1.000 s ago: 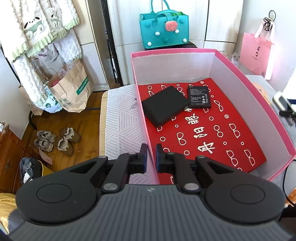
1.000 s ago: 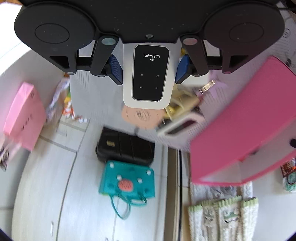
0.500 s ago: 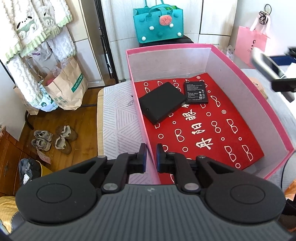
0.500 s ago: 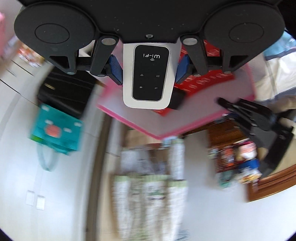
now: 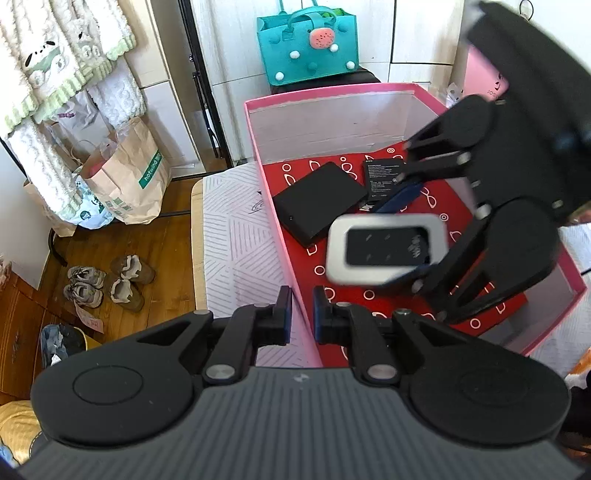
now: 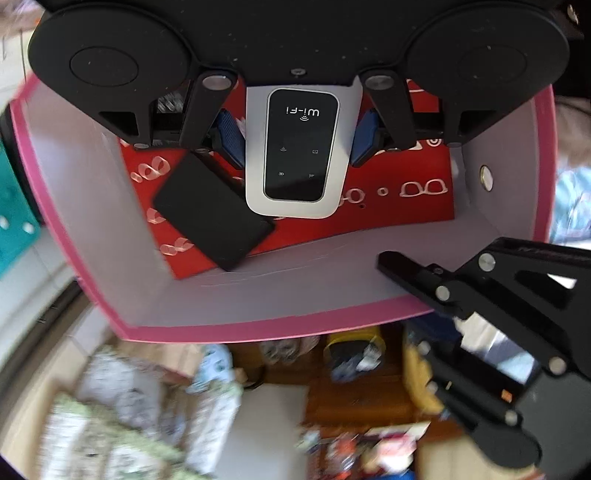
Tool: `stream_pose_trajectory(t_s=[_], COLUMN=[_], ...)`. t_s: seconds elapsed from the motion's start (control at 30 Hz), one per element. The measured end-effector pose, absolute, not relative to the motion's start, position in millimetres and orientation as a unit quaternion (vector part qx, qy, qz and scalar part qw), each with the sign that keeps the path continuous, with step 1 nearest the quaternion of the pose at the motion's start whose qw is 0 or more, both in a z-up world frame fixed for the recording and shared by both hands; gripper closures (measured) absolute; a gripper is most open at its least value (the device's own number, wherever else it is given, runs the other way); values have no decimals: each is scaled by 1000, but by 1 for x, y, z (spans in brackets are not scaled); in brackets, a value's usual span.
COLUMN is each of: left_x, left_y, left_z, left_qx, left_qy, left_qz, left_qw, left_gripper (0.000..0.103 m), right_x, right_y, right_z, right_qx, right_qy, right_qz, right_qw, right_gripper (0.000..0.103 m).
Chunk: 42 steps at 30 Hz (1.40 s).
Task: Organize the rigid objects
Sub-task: 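Carry the white Wi-Fi router into the pink box and release it, then move the right gripper back toward the remaining items on the table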
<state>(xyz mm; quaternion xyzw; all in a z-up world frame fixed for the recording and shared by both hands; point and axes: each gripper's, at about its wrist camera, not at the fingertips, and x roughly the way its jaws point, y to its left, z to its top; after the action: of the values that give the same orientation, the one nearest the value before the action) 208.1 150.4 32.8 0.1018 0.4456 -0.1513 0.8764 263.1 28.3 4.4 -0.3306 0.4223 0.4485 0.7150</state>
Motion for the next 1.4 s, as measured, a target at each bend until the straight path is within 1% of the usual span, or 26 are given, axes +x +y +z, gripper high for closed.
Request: stream_pose_trajectory(t_s=[0.1,0.2,0.5,0.6,0.7,0.73,0.83,0.97,1.1,1.4], left_x=[208,207,207,207,207,207,207,205,200,201], left_y=[153,156,155,155,155,156,157,158,158,155], left_z=[32,32,32,32,32,32,33,33,32,33], left_qx=[96,88,91,88,86,85,85,83,88,86], left_qy=[444,442,441,441,441,441,441,436,423,421], left_qz=[-155,-157,-161,-160,-158,-158,-157,-157,-155,-146], left_qw=[877,879,878,879,879,879,880,882,888,891], left_gripper=[92,92,92,92,92,92,92,92,92,93], right_x=[266,267,287,288,288,287,275,254,234,193], right_y=[48,56,58,58,59,57,40,-5,-54,-138], right_z=[-4,-4,-7,-7,-3,1,24,54,74,76], right_qx=[-363,-375,-383,-401,-406,-400,-355,-289,-246,-181], right_qy=[442,441,434,414,400,395,376,339,318,308], right_qz=[463,474,459,444,416,420,435,418,414,333], right_qw=[676,663,674,686,709,713,737,792,816,873], right_gripper=[37,38,38,39,36,36,31,30,30,18])
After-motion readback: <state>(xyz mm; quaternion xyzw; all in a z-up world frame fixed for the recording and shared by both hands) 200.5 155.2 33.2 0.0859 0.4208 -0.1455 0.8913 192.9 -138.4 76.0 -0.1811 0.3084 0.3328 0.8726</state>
